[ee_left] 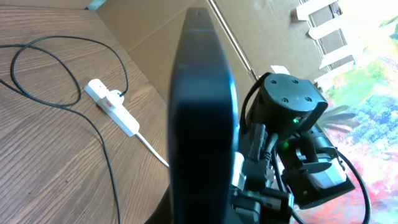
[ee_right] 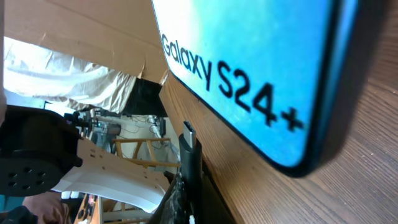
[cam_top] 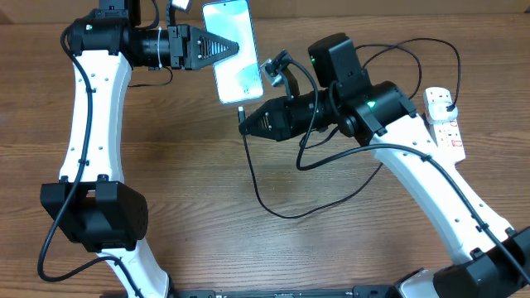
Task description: Plug charger to phone and switch on socket
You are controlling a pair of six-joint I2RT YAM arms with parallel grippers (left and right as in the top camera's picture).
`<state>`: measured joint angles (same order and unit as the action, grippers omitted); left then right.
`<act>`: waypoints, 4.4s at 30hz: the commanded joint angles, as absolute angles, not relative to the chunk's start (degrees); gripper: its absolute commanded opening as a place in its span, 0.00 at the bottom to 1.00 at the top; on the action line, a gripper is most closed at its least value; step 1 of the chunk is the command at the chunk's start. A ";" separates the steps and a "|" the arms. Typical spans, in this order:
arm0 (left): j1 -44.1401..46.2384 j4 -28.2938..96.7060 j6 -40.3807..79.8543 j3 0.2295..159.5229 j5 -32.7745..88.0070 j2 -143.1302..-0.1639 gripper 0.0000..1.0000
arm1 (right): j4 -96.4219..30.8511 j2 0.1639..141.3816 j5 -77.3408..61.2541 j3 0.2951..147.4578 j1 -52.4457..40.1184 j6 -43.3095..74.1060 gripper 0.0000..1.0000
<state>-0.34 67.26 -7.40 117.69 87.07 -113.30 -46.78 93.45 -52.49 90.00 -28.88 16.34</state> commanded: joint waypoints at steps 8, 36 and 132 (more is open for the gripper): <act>0.05 67.07 -6.20 118.24 90.67 -112.84 0.04 | -45.89 93.34 -50.57 90.39 -28.75 16.49 0.04; 0.05 66.78 -6.68 118.24 90.67 -112.84 0.04 | -44.64 93.34 -51.55 90.39 -27.90 17.74 0.04; 0.03 67.44 -3.62 118.24 90.67 -112.84 0.04 | -37.87 93.34 -47.05 90.39 -26.50 24.01 0.04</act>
